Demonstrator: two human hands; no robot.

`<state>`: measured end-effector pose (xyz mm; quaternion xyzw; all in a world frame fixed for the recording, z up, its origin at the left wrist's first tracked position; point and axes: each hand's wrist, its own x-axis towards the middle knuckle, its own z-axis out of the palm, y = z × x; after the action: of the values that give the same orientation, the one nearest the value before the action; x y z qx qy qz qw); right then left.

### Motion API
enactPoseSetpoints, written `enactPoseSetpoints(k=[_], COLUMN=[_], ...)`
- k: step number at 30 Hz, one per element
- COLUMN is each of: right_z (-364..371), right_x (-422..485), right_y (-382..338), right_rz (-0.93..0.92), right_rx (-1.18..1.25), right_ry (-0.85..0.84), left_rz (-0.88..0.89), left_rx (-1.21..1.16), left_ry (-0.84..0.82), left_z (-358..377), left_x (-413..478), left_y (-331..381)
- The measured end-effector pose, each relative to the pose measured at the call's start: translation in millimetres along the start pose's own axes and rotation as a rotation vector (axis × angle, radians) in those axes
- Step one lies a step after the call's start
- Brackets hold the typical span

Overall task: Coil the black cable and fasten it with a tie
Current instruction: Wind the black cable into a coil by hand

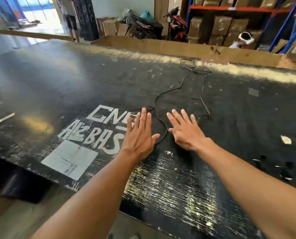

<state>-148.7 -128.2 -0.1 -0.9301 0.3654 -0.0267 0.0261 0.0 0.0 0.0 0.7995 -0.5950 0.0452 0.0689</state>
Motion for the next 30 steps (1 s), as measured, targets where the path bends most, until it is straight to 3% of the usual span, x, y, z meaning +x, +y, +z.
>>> enactPoseSetpoints(k=[8, 12, 15, 18, 22, 26, 30], right_z=[26, 26, 18, 6, -10, -23, -41], right_x=[6, 6, 5, 3, 4, 9, 20], right_y=[-3, -1, -2, -9, -22, -33, -35], right_rz=[-0.111, -0.131, -0.096, 0.001, 0.202, 0.274, 0.315], right_rx=[0.013, 0.088, 0.256, 0.472, 0.772, 0.932, 1.022], right_ry=[-0.02, 0.053, 0.166, 0.273, 0.294, 0.428, 0.491], left_rz=[0.133, 0.138, 0.065, -0.019, -0.23, -0.321, -0.261], left_rx=[0.007, 0.068, -0.008, -0.308, -0.804, -1.516, -1.835], left_ry=[-0.078, -0.074, 0.028, 0.185, 0.222, 0.138, -0.024], left_z=[25, 17, 1, -15, -31, -50, -63], left_x=[-9, 6, 23, 42, 71, 96, 119], left_y=[3, -1, -4, -5, 0, 7, 8])
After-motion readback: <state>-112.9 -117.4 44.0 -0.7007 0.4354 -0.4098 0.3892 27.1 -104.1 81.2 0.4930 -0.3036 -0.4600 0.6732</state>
